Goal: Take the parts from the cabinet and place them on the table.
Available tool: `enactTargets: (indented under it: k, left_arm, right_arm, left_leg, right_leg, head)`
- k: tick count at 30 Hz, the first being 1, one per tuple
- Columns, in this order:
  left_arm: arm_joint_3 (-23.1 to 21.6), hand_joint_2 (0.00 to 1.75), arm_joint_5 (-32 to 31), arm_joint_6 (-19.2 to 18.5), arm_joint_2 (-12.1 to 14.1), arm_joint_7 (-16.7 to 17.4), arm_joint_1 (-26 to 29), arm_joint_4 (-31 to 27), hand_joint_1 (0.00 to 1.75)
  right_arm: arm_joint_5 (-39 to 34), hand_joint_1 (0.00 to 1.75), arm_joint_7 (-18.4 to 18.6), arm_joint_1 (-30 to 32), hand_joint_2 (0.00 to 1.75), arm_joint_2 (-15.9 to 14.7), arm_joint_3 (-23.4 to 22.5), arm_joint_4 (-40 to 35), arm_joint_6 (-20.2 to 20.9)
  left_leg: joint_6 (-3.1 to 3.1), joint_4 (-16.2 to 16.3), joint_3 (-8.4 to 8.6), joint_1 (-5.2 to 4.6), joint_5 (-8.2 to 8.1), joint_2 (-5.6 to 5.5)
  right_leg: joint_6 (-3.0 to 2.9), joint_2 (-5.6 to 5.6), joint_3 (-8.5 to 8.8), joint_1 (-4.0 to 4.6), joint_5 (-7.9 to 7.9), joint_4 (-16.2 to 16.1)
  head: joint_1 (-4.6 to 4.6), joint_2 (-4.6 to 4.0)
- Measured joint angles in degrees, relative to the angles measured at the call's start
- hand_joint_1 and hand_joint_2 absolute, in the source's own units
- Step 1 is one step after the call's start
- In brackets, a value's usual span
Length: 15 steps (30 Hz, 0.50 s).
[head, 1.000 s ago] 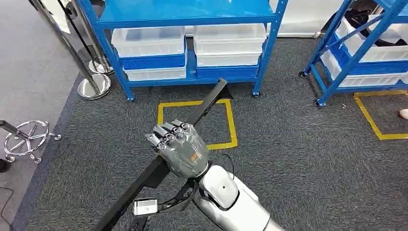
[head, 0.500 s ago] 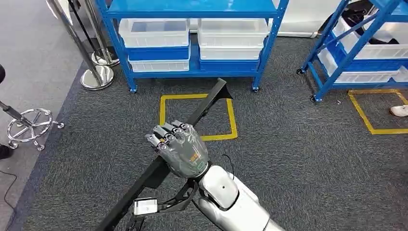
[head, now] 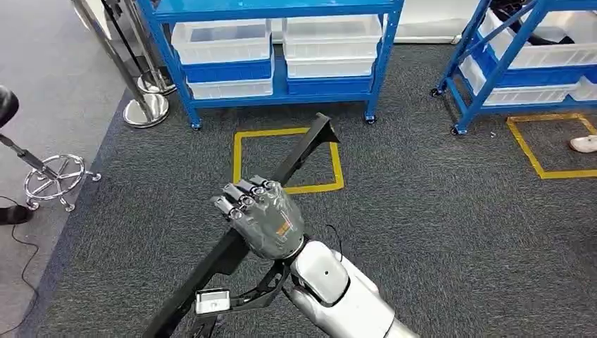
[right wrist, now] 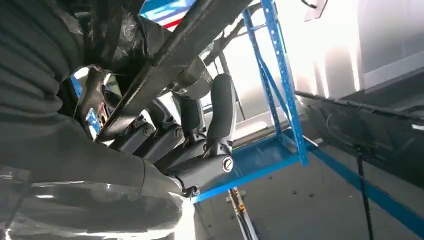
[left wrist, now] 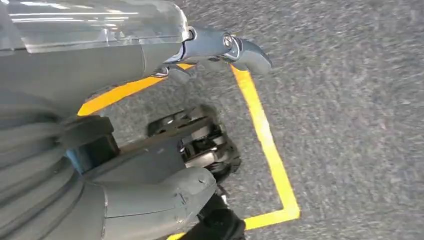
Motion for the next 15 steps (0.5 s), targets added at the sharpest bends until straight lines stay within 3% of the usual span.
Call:
enactTargets:
  k: [1, 2, 4, 7, 8, 9, 10, 12, 13, 14, 15]
  left_arm:
    - [0.02, 1.75, 0.00, 0.00, 0.00, 0.02, -0.04, 0.00, 0.00]
    - [0.02, 1.75, 0.00, 0.00, 0.00, 0.02, -0.10, 0.00, 0.00]
    - [0.00, 1.75, -0.02, 0.00, 0.00, 0.02, -0.29, -0.02, 0.00]
    - [0.00, 1.75, -0.02, 0.02, -0.02, 0.11, -0.22, -0.02, 0.00]
    - [0.02, 1.75, 0.00, 0.02, -0.18, 0.13, -0.07, 0.00, 0.00]
    - [0.02, 1.75, -0.02, 0.02, -0.20, 0.18, -0.21, 0.00, 0.00]
    - [0.02, 1.75, -0.02, 0.09, -0.28, 0.15, -0.28, 0.00, 0.00]
    - [0.02, 1.75, -0.02, 0.09, -0.33, 0.15, -0.25, 0.00, 0.00]
    - [0.02, 1.75, -0.02, 0.09, -0.33, 0.15, -0.16, 0.00, 0.00]
    - [0.02, 1.75, 0.00, 0.13, -0.33, 0.15, -0.09, 0.00, 0.00]
    - [0.02, 1.75, 0.00, 0.28, -0.33, 0.15, -0.05, 0.00, 0.00]
  right_arm:
    - [0.11, 1.75, 0.00, 0.00, 1.75, 0.00, 0.00, 0.00, -0.02]
    - [0.20, 1.75, 0.00, -0.01, 1.75, 0.00, 0.00, 0.00, -0.02]
    - [0.26, 1.75, 0.00, -0.08, 1.75, 0.00, 0.00, -0.07, -0.04]
    - [0.29, 1.75, 0.00, -0.07, 1.75, 0.00, -0.02, -0.07, -0.04]
    - [0.29, 1.75, 0.00, -0.07, 1.75, -0.02, 0.00, -0.04, -0.02]
    - [0.29, 1.75, 0.02, -0.08, 1.75, -0.09, 0.00, -0.07, -0.02]
    - [0.29, 1.75, 0.04, -0.13, 1.75, -0.09, 0.00, -0.07, -0.02]
    - [0.29, 1.75, 0.07, -0.03, 1.75, -0.22, 0.00, -0.02, -0.02]
    - [0.04, 1.75, 0.20, 0.01, 1.75, -0.31, 0.00, 0.02, 0.02]
    - [-0.50, 1.75, 0.35, 0.03, 1.75, -0.37, 0.00, 0.07, 0.20]
    - [-1.07, 1.75, 0.37, 0.03, 1.75, -0.39, 0.00, 0.13, 0.26]
  left_leg:
    - [0.15, -3.24, 2.67, 0.00, 2.11, 0.00]
    - [0.43, -7.77, 6.04, -0.01, 3.06, -0.02]
    - [1.01, -16.71, 12.01, -0.45, 0.16, -0.10]
    - [1.97, -17.08, 11.55, -0.74, 0.47, -0.13]
    - [2.64, -17.85, 11.36, 0.02, 1.46, 0.02]
    - [2.95, -17.90, 10.77, -0.09, 2.02, 0.24]
    - [3.62, -17.83, 10.01, -0.09, 2.65, 0.24]
    - [3.68, -17.68, 8.59, -0.19, 3.60, 0.26]
    - [3.61, -17.52, 7.79, -0.20, 4.11, 0.27]
    - [3.52, -17.32, 7.02, -0.19, 4.54, 0.28]
    - [3.39, -17.05, 6.25, -0.19, 4.91, 0.28]
  right_leg:
    - [0.10, 0.01, -0.90, 0.00, 0.34, 0.42]
    - [0.24, 0.05, -1.57, 0.02, 0.63, 0.83]
    - [0.80, 0.04, -2.38, 0.31, 1.15, 1.60]
    - [1.80, -0.18, -2.47, 0.04, 2.42, 1.15]
    - [2.22, -0.13, -2.80, 0.31, 2.26, 1.32]
    - [2.48, 0.24, -3.26, 0.06, 0.59, 2.17]
    - [2.66, 0.30, -4.25, -0.08, -2.76, 4.82]
    - [3.10, 0.33, -6.49, -0.38, -8.42, 12.93]
    - [3.28, 0.33, -7.30, -0.43, -9.49, 16.52]
    - [3.39, 0.32, -7.21, -0.56, -8.89, 18.00]
    - [3.46, 0.32, -5.89, -0.73, -7.09, 17.07]
  head:
    - [0.00, 0.00]
    - [-0.02, 0.00]
    - [-0.02, 0.00]
    - [0.00, 0.00]
    - [0.02, 0.00]
    - [0.02, 0.00]
    - [0.05, 0.00]
    - [0.02, 0.00]
    - [0.04, 0.00]
    - [0.02, 0.00]
    - [0.02, 0.00]
